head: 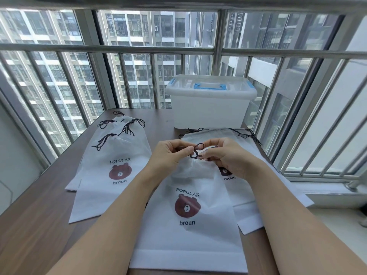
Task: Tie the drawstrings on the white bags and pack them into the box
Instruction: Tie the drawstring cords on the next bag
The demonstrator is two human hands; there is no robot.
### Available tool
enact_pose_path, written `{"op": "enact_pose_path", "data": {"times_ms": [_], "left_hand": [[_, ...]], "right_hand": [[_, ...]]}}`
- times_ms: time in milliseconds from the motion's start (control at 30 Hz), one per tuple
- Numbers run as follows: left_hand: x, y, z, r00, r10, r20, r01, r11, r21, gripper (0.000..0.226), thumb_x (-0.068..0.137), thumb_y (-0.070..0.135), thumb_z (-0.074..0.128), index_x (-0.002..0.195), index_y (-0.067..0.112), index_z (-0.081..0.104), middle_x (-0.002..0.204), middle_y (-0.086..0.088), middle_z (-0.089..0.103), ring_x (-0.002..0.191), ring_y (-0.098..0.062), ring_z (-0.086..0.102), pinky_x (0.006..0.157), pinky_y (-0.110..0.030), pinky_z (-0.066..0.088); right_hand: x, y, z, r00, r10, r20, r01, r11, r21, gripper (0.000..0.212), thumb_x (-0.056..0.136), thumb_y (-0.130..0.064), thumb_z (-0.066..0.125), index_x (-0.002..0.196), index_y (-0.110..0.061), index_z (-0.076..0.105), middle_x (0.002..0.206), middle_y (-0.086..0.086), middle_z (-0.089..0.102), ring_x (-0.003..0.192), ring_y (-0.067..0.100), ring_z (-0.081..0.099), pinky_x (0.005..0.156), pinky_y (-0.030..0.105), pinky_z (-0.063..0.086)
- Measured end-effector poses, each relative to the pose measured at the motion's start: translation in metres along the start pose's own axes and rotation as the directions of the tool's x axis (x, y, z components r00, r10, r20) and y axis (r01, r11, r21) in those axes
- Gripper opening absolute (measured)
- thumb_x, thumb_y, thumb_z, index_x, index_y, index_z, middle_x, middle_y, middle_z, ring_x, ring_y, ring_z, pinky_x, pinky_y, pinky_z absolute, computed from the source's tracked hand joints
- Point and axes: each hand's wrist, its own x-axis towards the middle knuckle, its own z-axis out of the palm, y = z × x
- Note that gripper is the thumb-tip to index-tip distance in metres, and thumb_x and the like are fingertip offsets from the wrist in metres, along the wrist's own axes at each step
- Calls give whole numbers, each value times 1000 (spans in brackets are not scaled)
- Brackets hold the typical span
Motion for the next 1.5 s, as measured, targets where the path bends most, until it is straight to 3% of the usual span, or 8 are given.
{"op": "enact_pose_path", "data": {"times_ms": [167,400,567,767,933,1033,1200,1500], "left_hand": [[-1,1,0,1000,5,21,-4,1000,-23,14,91,4,68,92,14,77,78,3,77,74,-5,70,72,-12,50],[0,0,0,1000,-12,8,12,1000,-26,14,89,3,70,99,11,76,77,1,75,75,-7,69,73,-15,51],[0,-3,0,999,-42,-15,42,999,-16,12,89,6,71,99,11,76,77,0,75,75,-6,69,72,-13,51],[1,-3,-1,1000,-10,-5,10,1000,-14,11,91,6,68,93,12,77,76,1,75,73,-5,68,71,-13,51],[1,-4,0,1000,-16,-21,16,1000,-1,10,91,6,69,93,12,77,76,1,74,71,-5,66,68,-13,50],[2,-6,0,998,-30,-50,30,1000,-10,9,90,7,70,94,10,77,77,0,74,71,-5,65,68,-13,50],[3,-7,-1,996,-34,-78,30,999,-42,8,90,9,71,90,15,77,77,0,75,74,-7,67,72,-15,52],[5,-8,-2,992,-89,-87,74,984,-162,9,90,7,69,96,5,76,82,-3,76,74,-6,70,70,-13,52]], "right_hand": [[-3,-5,-5,996,-42,84,29,989,148,47,75,-13,77,121,-7,68,102,15,74,92,22,68,93,31,54],[-1,0,0,990,-123,-68,130,986,100,13,88,-11,75,101,-9,76,93,7,74,84,17,64,84,32,54],[5,4,1,945,-260,-201,250,965,-75,10,83,-2,78,90,-9,78,86,7,77,81,13,69,83,26,55],[6,5,2,941,-328,-88,301,926,-229,20,88,0,73,108,-4,75,96,12,77,82,8,70,78,18,53],[11,5,2,938,-331,-106,268,883,-386,6,92,-8,71,92,-9,77,77,-3,73,66,1,61,70,20,49],[11,4,2,935,-325,-141,262,902,-342,8,92,-15,73,85,-11,73,76,2,71,69,10,60,70,28,50],[3,-1,6,956,-294,-14,289,947,-142,13,96,-16,68,94,-4,72,73,-7,64,68,5,52,65,14,43],[3,3,14,942,-336,-20,326,925,-198,15,85,0,76,99,4,76,93,12,78,82,7,72,76,15,51]]}}
